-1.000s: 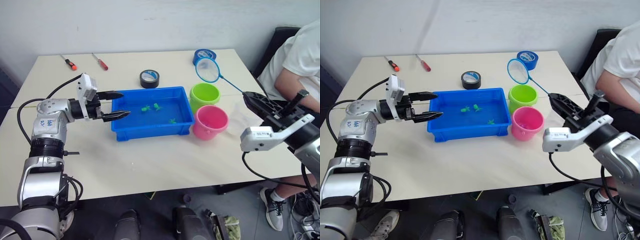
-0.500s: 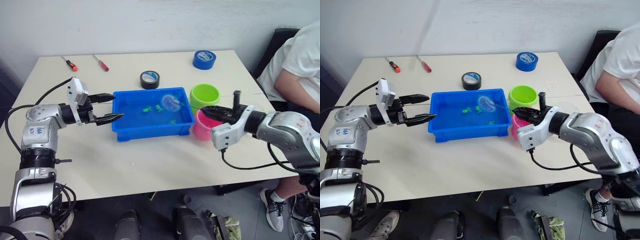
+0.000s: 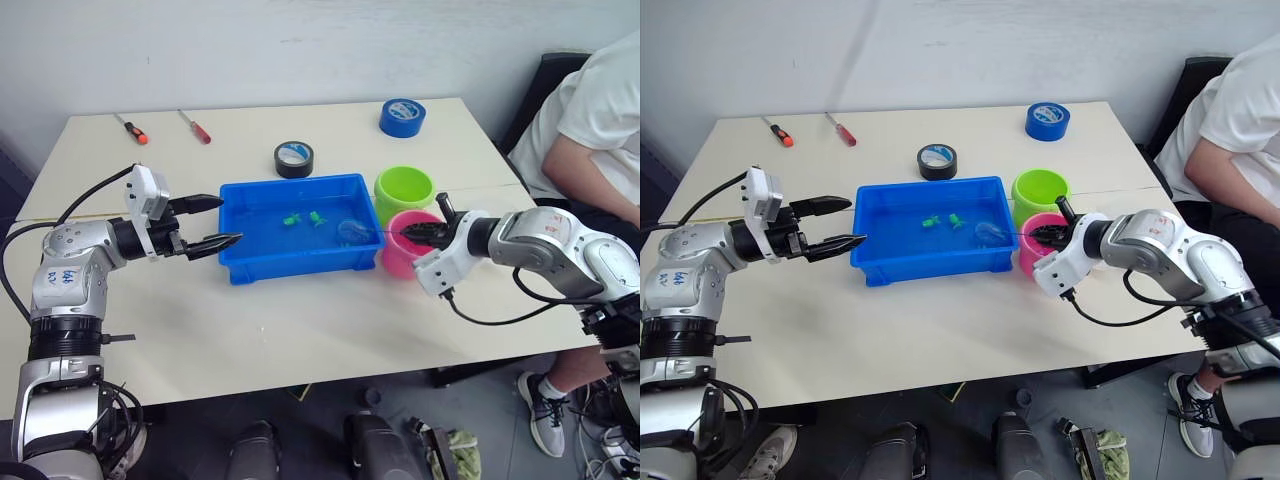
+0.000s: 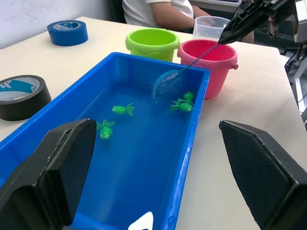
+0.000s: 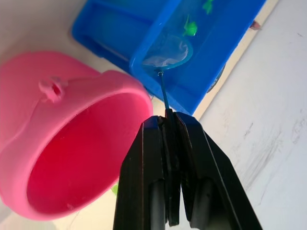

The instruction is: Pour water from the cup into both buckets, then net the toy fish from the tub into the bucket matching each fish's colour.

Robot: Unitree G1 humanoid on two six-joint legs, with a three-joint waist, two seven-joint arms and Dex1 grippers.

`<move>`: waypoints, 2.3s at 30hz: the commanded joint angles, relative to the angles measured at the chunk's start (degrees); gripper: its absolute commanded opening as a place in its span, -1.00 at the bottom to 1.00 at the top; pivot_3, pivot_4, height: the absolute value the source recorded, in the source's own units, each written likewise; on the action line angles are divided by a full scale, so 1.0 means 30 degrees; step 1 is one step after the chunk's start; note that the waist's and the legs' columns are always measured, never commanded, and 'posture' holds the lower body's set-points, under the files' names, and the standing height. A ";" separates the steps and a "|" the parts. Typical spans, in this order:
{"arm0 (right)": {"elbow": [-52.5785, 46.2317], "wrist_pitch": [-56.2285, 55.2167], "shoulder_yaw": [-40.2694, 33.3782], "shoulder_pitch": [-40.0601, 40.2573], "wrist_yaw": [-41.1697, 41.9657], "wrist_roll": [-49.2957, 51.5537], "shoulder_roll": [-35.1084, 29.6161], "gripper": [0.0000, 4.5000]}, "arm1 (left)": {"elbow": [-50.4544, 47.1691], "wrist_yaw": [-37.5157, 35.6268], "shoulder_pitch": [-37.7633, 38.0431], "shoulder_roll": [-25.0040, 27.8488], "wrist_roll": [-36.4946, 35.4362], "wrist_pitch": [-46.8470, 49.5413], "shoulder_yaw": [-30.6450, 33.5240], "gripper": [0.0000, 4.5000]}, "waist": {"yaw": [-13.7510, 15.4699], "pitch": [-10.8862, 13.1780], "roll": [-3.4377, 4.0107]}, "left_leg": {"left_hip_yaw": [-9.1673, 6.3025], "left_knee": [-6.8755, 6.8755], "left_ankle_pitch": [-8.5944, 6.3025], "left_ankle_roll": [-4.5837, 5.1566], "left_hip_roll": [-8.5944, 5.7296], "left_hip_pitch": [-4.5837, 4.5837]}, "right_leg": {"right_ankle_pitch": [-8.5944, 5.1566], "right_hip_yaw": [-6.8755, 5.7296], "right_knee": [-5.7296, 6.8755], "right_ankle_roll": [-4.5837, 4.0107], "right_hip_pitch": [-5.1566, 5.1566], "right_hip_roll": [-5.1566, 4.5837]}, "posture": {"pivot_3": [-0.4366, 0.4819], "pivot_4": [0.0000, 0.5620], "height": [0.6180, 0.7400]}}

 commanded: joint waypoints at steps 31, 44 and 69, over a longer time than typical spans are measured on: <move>0.1640 0.0895 0.0791 -0.2804 0.3390 0.2770 0.1830 -1.00 | -0.2368 0.1284 0.1235 0.0454 -0.1307 0.0639 0.0882 0.99 | -0.0388 0.0012 0.0020 | 0.0003 -0.0015 -0.0004 -0.0003 0.0001 0.0000 | -0.0005 -0.0007 0.0007 -0.0010 -0.0010 -0.0020 | -0.05 -0.47 0.85; -0.0884 1.0177 -0.0065 -0.1286 0.6775 0.6385 0.4809 -1.00 | -0.3134 0.1622 0.2040 0.1140 -0.1578 0.1211 0.1392 0.99 | -0.0289 0.0012 0.0020 | -0.0009 -0.0014 -0.0004 -0.0003 0.0008 -0.0002 | -0.0005 -0.0016 0.0013 -0.0010 -0.0008 -0.0026 | -0.05 -0.47 0.85; -0.2712 1.8754 -0.0787 -0.3006 0.9523 0.9960 0.4927 -1.00 | -0.3971 0.2111 0.2808 0.1399 -0.1912 0.1550 0.1686 0.99 | -0.0316 0.0013 0.0020 | 0.0002 -0.0034 -0.0050 -0.0011 0.0008 -0.0009 | -0.0014 -0.0017 -0.0026 -0.0026 -0.0021 -0.0027 | -0.05 -0.47 0.85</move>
